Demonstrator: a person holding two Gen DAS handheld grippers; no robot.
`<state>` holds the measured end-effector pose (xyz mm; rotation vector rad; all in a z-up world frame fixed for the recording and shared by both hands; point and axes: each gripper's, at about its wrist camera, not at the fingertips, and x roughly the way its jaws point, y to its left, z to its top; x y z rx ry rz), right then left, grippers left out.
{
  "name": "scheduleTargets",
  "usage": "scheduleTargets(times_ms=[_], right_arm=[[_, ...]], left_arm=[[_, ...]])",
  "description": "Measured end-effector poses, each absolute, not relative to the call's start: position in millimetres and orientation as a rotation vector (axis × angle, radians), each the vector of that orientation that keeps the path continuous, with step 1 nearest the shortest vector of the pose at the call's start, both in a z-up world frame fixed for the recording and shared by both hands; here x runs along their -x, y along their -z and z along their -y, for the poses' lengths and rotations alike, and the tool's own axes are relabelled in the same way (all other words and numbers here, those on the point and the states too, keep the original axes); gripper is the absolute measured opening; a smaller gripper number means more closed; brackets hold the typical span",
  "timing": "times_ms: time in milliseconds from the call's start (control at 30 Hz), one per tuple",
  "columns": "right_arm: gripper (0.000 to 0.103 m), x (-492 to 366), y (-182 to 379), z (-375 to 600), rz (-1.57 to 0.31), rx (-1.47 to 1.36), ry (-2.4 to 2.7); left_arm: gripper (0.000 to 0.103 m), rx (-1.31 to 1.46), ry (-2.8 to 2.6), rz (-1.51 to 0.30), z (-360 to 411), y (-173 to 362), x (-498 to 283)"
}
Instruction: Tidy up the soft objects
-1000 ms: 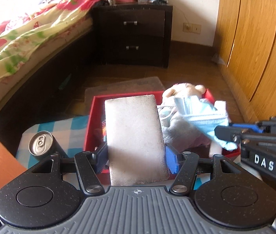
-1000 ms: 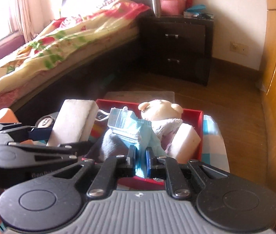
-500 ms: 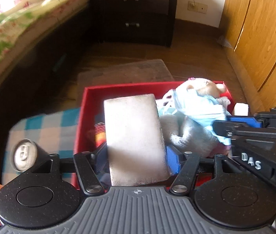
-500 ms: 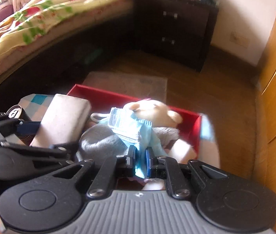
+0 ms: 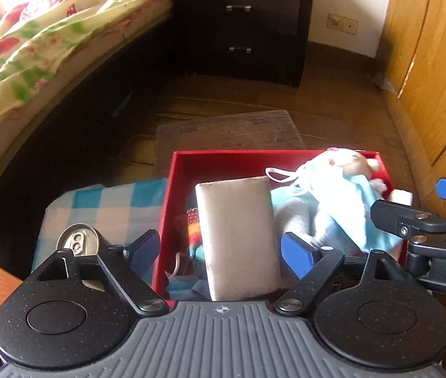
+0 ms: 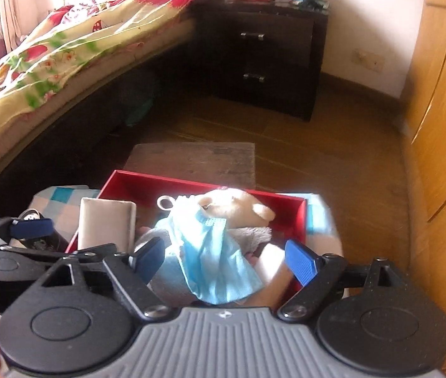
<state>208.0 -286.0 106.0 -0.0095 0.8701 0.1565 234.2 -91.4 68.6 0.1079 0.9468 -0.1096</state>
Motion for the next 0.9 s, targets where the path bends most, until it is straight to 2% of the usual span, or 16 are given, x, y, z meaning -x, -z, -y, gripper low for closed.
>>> scheduleTargets(times_ms=[233, 300, 700, 900], right_arm=[[0.062, -170.0, -115.7, 295.0, -0.831, -0.043, -0.175], [0.062, -153.2, -113.4, 299.0, -0.816, -0.069, -0.191], [0.063, -67.9, -86.4, 314.8, -0.727, -0.214, -0.199], [0.063, -49.5, -86.0, 305.9, -0.688, -0.147, -0.152]], left_arm=[[0.083, -0.070, 0.140, -0.933, 89.9, -72.9, -196.9], [0.088, -0.071, 0.152, -0.924, 90.0, -68.5, -183.6], [0.089, 0.006, 0.187, -0.863, 71.3, -56.7, -120.7], [0.089, 0.112, 0.164, -0.849, 49.3, -51.8, -103.6]])
